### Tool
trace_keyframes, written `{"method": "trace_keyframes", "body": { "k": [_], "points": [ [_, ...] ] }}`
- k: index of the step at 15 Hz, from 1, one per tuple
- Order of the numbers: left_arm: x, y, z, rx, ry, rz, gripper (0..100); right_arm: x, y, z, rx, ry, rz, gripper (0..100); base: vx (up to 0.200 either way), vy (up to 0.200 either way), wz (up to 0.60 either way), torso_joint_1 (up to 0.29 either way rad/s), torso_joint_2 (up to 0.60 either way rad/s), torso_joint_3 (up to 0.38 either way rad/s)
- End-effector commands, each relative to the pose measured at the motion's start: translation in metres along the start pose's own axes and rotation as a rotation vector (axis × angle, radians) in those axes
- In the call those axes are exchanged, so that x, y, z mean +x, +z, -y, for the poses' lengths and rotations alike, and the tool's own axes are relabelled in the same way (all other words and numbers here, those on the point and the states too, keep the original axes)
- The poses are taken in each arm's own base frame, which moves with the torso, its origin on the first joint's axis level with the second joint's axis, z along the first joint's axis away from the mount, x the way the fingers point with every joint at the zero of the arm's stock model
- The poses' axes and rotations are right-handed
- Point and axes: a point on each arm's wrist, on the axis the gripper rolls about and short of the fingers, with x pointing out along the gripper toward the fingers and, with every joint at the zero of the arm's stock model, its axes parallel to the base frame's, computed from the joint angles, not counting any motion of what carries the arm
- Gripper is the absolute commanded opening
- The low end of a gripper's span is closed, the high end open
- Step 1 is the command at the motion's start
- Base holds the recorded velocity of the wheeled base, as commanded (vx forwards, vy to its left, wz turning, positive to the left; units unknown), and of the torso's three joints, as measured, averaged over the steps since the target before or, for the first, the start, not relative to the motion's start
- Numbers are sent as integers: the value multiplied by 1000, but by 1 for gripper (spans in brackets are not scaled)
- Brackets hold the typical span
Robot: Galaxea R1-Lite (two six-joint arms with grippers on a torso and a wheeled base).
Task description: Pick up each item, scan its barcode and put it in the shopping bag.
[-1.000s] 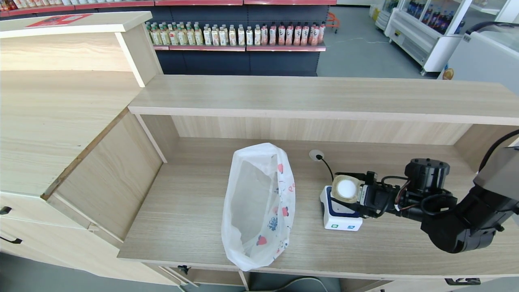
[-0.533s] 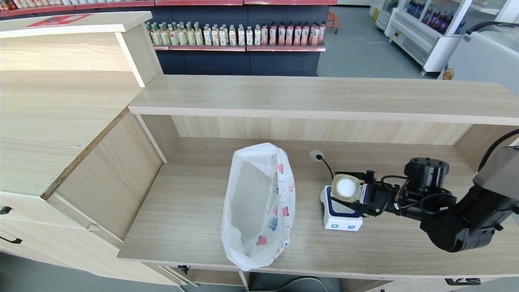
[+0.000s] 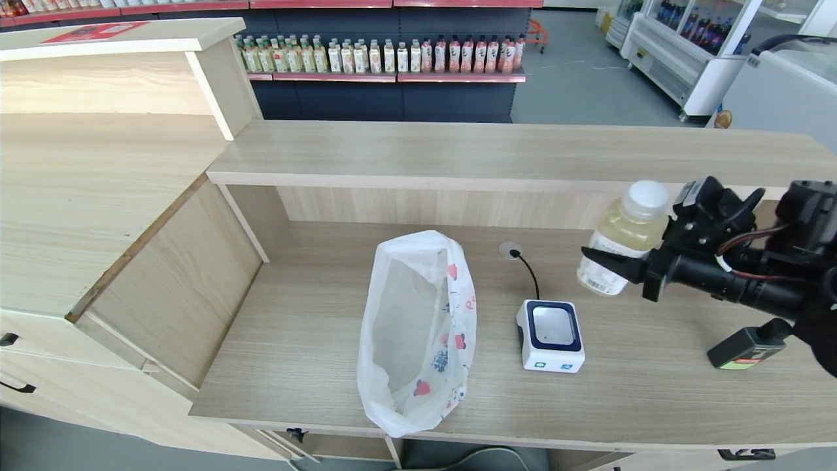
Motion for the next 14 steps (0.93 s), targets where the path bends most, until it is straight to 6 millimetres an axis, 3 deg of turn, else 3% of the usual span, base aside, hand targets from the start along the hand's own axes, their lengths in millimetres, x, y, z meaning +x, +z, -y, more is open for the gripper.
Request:
{"method": "trace_keyframes", "body": {
  "k": [1, 4, 12, 14],
  "points": [
    [0, 0, 0, 0, 1, 0, 100, -37, 50, -7, 218, -141, 26, 0, 0, 0, 0, 0, 0, 0],
    [0, 0, 0, 0, 1, 0, 100, -34, 61, -7, 487, -188, -20, 0, 0, 0, 0, 0, 0, 0],
    [0, 0, 0, 0, 1, 0, 100, -37, 63, -13, 553, -165, -59, 0, 0, 0, 0, 0, 0, 0],
    [0, 0, 0, -1, 1, 0, 100, -42, 64, -15, 590, -165, -67, 0, 0, 200, 0, 2, 7, 5]
  ]
}}
